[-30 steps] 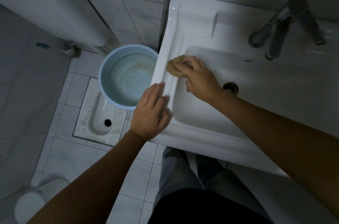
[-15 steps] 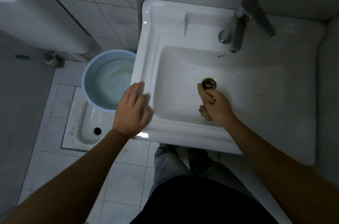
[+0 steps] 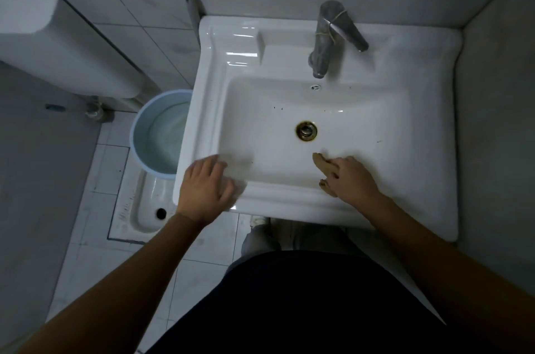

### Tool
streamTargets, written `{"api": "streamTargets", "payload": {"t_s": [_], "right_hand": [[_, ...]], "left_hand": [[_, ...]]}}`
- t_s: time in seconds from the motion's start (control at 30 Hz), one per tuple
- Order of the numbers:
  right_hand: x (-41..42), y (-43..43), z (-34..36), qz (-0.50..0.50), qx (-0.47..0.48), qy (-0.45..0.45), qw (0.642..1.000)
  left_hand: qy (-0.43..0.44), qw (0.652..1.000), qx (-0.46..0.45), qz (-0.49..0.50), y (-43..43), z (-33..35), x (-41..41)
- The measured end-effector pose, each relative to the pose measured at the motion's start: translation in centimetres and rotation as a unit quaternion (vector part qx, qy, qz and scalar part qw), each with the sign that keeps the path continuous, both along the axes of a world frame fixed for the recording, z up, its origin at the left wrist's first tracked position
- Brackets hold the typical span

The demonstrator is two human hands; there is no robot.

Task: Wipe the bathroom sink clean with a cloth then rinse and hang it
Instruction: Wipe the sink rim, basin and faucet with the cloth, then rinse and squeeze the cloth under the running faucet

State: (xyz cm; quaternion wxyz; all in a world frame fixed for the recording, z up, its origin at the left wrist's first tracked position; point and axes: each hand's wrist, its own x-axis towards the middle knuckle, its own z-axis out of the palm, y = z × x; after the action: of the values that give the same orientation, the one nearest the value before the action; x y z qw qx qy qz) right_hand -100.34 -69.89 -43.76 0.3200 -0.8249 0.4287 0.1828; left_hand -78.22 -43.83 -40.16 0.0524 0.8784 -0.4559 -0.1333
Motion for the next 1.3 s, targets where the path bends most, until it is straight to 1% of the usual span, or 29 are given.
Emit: {"api": "streamTargets", "payload": {"t_s": [0.07, 0.2, 0.3, 0.37, 0.43, 0.47, 0.53, 0.6, 0.67, 0.73, 0.8, 0.87, 0.93, 1.07, 1.17, 1.3], "right_hand": [[0.2, -0.1, 0.4, 0.019, 0.005, 0.036, 0.999], [0.8, -0.7, 1.6, 0.072, 0.034, 0.087, 0.993], [1.0, -1.0, 2.7, 0.077, 0.029, 0.102, 0.991], [1.1, -1.0, 3.5, 0.091, 0.05, 0.12, 0.987], [1.2, -0.9, 3.8, 0.086, 0.061, 0.114, 0.988], [1.3, -0.8, 3.7, 0.056, 0.071, 0.093, 0.992], [1.4, -0.7, 3.5, -0.074, 0.09, 0.016, 0.993], [1.3, -1.1, 3.4, -0.168, 0.114, -0.048, 0.978], [1.0, -1.7, 3.4, -0.217, 0.111, -0.104, 0.964], [1.0, -2.5, 3.5, -0.28, 0.123, -0.168, 0.937], [1.3, -3.3, 4.1, -0.331, 0.117, -0.209, 0.913], [1.6, -4.2, 4.4, -0.342, 0.089, -0.231, 0.906], [2.0, -5.0, 4.6, -0.348, 0.082, -0.246, 0.901], [2.8, -5.8, 5.1, -0.344, 0.074, -0.242, 0.904], [3.2, -6.2, 4.8, -0.338, 0.082, -0.241, 0.906], [3.5, -6.4, 4.3, -0.336, 0.092, -0.239, 0.906]], "left_hand": [[0.02, 1.0, 0.007, 0.003, 0.4, -0.3, -2.5], [0.02, 1.0, -0.008, 0.011, 1.2, -1.0, -5.1], [-0.004, 1.0, -0.015, 0.003, 0.6, -0.8, -4.6], [-0.016, 1.0, -0.001, -0.013, -0.3, -0.6, -3.3], [-0.01, 1.0, 0.013, -0.025, -1.5, -0.7, -1.8], [-0.003, 0.999, 0.016, -0.03, -2.3, -0.7, -1.2], [0.011, 0.999, 0.007, -0.043, -4.4, -0.5, -0.1], [0.023, 0.998, -0.013, -0.061, -6.9, 0.0, 0.7], [0.033, 0.996, -0.044, -0.071, -10.0, 1.0, 1.5], [0.054, 0.992, -0.097, -0.065, -13.6, 2.3, 2.2], [0.068, 0.982, -0.162, -0.063, -17.5, 4.0, 2.8], [0.055, 0.969, -0.227, -0.084, -21.2, 5.9, 3.0], [0.028, 0.952, -0.275, -0.132, -24.9, 7.4, 3.2], [-0.037, 0.938, -0.266, -0.22, -31.0, 7.8, 3.0], [-0.082, 0.935, -0.271, -0.214, -32.6, 6.7, 2.8], [-0.113, 0.936, -0.266, -0.202, -33.0, 6.4, 2.8]]}}
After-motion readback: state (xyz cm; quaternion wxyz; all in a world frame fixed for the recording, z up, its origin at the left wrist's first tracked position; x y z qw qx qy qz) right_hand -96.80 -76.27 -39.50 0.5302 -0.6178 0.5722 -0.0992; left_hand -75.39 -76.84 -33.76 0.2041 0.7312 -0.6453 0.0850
